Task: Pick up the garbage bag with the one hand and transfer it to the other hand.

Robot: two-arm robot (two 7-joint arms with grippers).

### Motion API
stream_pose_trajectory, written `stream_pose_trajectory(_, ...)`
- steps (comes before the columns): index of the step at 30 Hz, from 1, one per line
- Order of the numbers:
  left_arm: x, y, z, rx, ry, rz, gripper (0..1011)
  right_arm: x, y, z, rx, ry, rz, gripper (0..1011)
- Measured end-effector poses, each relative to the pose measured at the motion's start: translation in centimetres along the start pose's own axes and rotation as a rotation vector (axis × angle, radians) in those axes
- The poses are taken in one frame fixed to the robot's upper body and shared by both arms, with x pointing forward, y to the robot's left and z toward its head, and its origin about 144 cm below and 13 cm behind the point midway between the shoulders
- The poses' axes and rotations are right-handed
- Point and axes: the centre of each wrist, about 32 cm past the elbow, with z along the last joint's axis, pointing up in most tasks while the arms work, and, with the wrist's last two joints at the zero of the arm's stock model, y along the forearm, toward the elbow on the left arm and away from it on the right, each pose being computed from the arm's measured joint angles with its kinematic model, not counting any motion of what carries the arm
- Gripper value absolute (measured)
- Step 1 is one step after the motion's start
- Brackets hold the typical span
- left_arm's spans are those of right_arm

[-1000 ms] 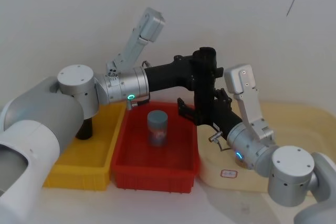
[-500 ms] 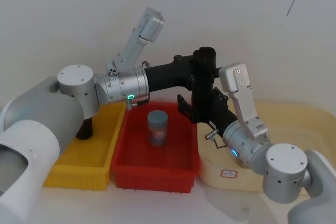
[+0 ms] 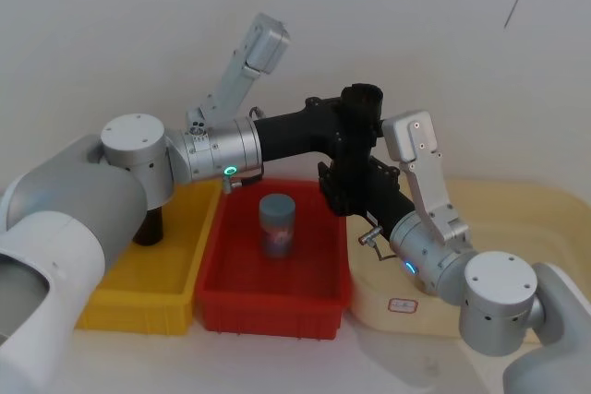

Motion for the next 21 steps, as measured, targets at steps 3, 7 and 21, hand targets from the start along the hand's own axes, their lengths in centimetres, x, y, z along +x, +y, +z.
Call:
stream_pose_trajectory(3, 0.0, 0.0, 0.0, 0.0, 0.0, 0.0, 519, 0.0, 0.03, 0.0, 0.0, 0.0, 0.0, 473)
stream_pose_trajectory(7, 0.0, 0.0, 0.0, 0.0, 0.0, 0.0, 519, 0.0, 0.05, 0.0, 0.001, -0.001, 0.0, 472)
stream_pose_trajectory(21, -0.01, -0.02, 0.0, 0.0, 0.0, -0.001, 692, -0.03, 0.1, -0.03, 0.0, -0.001, 0.0, 472)
